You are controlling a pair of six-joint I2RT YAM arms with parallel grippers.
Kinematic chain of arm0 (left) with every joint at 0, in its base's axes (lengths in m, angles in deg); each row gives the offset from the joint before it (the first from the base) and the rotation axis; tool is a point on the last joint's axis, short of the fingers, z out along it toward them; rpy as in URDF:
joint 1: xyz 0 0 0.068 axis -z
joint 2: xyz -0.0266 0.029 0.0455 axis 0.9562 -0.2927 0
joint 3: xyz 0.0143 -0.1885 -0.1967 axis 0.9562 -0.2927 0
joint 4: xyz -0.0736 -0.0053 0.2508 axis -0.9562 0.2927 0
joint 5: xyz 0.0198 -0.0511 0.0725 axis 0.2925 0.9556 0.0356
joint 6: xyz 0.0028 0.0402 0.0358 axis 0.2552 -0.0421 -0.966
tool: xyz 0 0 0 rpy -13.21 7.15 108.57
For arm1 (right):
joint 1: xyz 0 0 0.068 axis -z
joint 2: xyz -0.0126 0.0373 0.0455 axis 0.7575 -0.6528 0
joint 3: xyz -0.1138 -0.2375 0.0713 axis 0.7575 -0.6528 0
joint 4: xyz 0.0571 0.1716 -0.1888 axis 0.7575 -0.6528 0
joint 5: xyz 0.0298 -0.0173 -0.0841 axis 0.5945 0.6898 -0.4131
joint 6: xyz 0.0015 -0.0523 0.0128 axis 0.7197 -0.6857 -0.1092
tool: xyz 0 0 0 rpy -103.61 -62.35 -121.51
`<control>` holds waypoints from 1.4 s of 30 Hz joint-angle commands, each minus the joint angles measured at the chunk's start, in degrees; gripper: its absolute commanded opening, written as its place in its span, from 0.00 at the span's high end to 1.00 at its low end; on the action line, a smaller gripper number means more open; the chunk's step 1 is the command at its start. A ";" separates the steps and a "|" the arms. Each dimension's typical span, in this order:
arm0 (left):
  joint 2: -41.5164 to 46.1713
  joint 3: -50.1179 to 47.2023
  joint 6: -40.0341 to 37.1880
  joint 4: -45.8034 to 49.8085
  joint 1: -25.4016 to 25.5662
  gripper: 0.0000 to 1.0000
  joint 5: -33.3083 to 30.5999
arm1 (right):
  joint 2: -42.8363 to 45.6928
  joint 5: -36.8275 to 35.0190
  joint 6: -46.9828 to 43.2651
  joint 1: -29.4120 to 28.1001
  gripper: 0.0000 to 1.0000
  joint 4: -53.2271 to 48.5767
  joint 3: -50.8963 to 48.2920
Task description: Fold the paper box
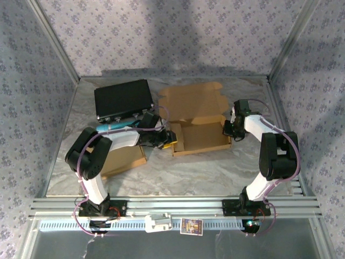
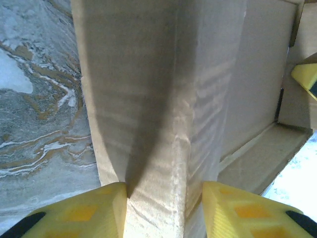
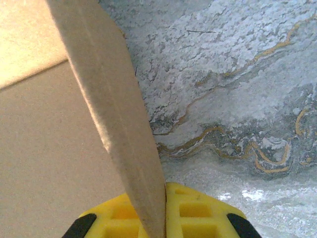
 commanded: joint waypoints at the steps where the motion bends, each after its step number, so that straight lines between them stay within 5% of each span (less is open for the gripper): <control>1: 1.94 -0.41 0.98 0.08 0.47 0.60 1.67 | -0.25 1.18 3.06 0.28 1.00 1.50 1.19; 9: 2.04 -1.01 -1.71 0.88 -3.05 0.62 1.63 | -0.26 1.90 2.79 0.37 1.00 1.75 1.00; 21: 3.89 -0.21 -3.60 -4.46 -4.79 0.48 3.21 | 0.00 2.43 1.95 1.18 1.00 1.37 0.33; 42: -2.94 2.06 0.44 -19.12 -7.52 0.58 5.06 | -0.23 2.25 0.91 0.91 1.00 1.19 0.31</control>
